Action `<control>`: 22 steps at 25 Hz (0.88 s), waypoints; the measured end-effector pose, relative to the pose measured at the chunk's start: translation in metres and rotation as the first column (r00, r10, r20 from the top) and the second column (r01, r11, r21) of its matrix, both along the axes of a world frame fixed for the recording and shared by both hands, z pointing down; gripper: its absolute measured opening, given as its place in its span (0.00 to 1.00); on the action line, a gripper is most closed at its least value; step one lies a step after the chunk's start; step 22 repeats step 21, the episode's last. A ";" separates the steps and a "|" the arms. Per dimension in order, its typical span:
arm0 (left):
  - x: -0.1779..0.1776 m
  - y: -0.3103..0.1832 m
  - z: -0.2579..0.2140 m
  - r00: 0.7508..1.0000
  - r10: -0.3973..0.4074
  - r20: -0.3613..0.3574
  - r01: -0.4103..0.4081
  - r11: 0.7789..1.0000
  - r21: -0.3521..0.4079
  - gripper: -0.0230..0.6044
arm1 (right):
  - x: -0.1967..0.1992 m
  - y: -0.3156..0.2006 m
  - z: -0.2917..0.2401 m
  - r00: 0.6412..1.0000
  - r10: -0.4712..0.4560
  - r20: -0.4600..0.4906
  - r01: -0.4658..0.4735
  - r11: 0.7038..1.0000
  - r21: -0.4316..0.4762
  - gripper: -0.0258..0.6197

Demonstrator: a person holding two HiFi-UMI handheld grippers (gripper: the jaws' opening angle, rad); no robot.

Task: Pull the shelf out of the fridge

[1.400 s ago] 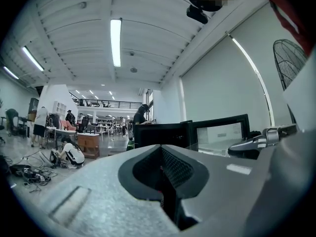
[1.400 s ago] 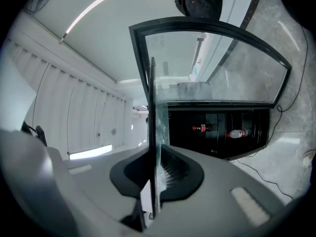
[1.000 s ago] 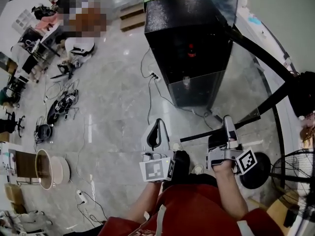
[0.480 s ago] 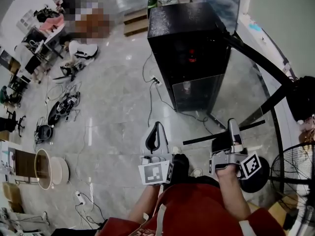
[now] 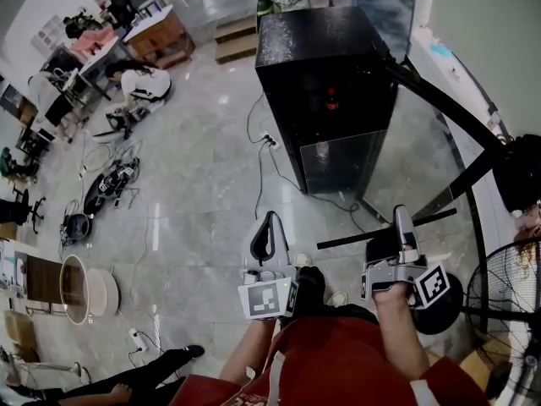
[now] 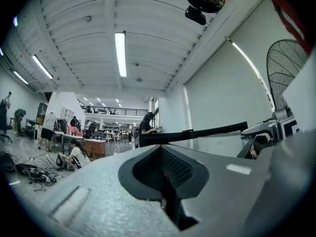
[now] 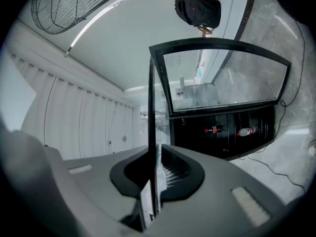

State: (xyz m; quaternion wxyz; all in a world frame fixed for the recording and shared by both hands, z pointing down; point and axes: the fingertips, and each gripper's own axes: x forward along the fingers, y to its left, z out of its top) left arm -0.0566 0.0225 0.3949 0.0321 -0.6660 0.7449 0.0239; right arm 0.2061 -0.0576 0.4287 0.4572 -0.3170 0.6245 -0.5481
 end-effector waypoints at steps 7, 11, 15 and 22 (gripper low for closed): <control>-0.003 -0.001 0.004 1.000 -0.001 0.002 0.001 1.000 -0.008 0.04 | 0.002 -0.001 0.001 1.000 0.010 0.002 -0.010 1.000 -0.004 0.07; -0.002 0.000 0.002 1.000 0.003 0.002 -0.003 1.000 -0.006 0.04 | 0.003 0.000 0.003 1.000 0.014 0.013 -0.014 1.000 -0.013 0.07; -0.001 -0.001 0.000 1.000 0.012 0.000 -0.012 1.000 0.000 0.04 | 0.003 0.001 0.007 1.000 0.017 0.021 -0.017 0.999 -0.027 0.07; 0.002 -0.004 0.003 1.000 0.013 0.004 -0.013 1.000 -0.002 0.04 | 0.003 -0.001 0.013 1.000 0.011 0.023 -0.010 0.999 -0.037 0.07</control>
